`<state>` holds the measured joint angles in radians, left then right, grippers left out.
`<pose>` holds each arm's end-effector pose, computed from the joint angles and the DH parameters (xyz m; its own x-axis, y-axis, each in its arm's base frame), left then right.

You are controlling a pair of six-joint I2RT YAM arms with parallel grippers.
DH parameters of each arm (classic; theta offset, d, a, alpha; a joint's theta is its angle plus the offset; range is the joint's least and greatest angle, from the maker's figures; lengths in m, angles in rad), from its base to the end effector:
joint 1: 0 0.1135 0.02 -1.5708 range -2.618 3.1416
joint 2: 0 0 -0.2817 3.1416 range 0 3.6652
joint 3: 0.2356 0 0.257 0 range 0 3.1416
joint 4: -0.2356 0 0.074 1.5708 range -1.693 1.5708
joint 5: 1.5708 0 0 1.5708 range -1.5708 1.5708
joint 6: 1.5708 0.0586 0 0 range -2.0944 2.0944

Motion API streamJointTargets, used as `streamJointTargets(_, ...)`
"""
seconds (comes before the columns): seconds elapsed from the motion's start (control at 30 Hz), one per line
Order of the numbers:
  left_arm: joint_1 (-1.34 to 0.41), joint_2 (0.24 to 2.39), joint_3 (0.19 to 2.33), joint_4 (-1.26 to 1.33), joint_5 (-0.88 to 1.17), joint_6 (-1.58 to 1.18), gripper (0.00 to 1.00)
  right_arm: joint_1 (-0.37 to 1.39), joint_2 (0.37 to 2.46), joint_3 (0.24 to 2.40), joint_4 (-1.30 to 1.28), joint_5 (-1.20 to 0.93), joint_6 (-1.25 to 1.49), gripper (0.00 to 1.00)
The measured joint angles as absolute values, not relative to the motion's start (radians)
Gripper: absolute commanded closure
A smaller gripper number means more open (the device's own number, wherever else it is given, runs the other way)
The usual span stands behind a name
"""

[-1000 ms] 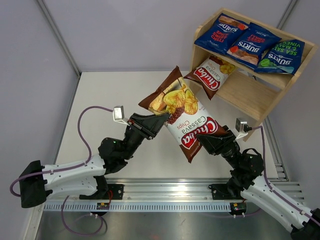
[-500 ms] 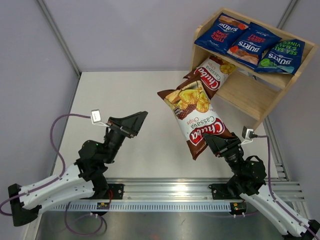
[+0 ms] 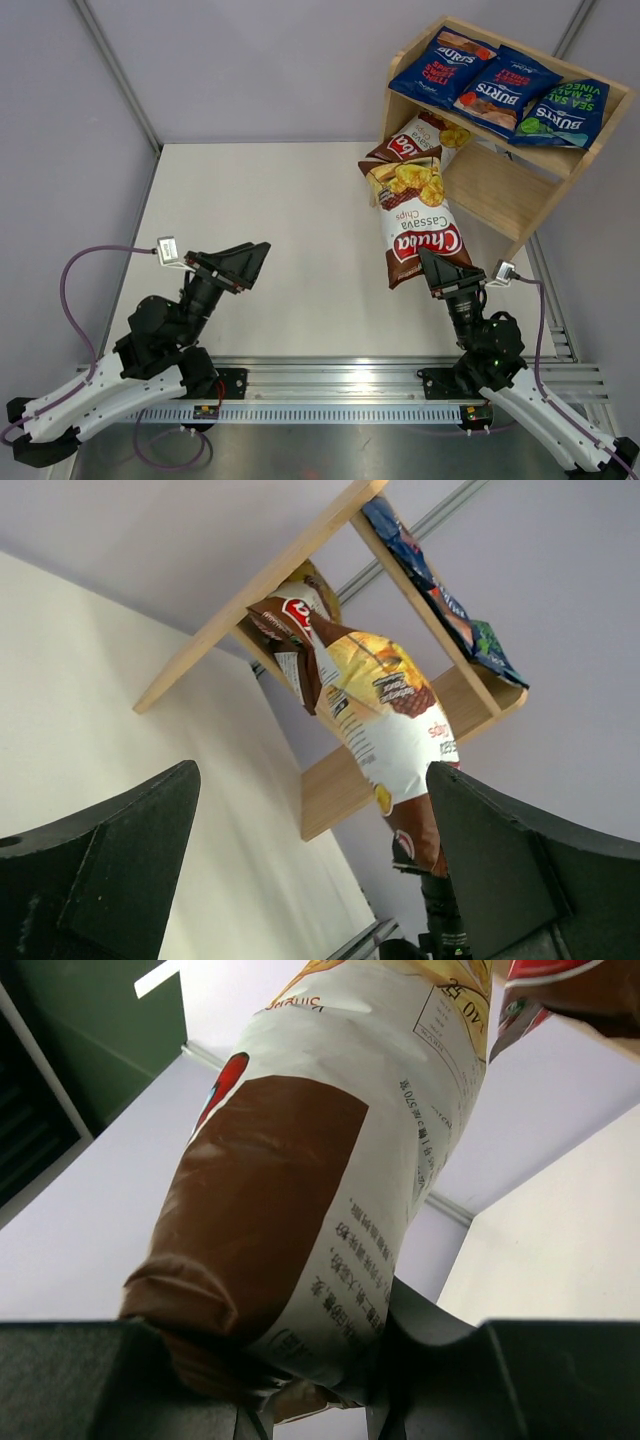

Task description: Place and organize the chips bags onto the shelf

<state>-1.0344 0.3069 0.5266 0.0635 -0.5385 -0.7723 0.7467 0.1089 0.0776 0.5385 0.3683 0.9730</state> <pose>0.0778 -0.0720 0.3463 -0.2370 -0.7735 -0.5878 0.4480 0.4498 -0.7726 0.0907 0.0552 0.2588 -0.1322 0.9283 -0.3474 -0.5213 0.2330 0.8209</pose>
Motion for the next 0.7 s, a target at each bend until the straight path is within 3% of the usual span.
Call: streamJointTargets(0.7, -1.034, 0.364, 0.499, 0.036, -0.444, -0.759, 0.01, 0.747, 0.030, 0.078, 0.548, 0.663, 0.939, 0.81)
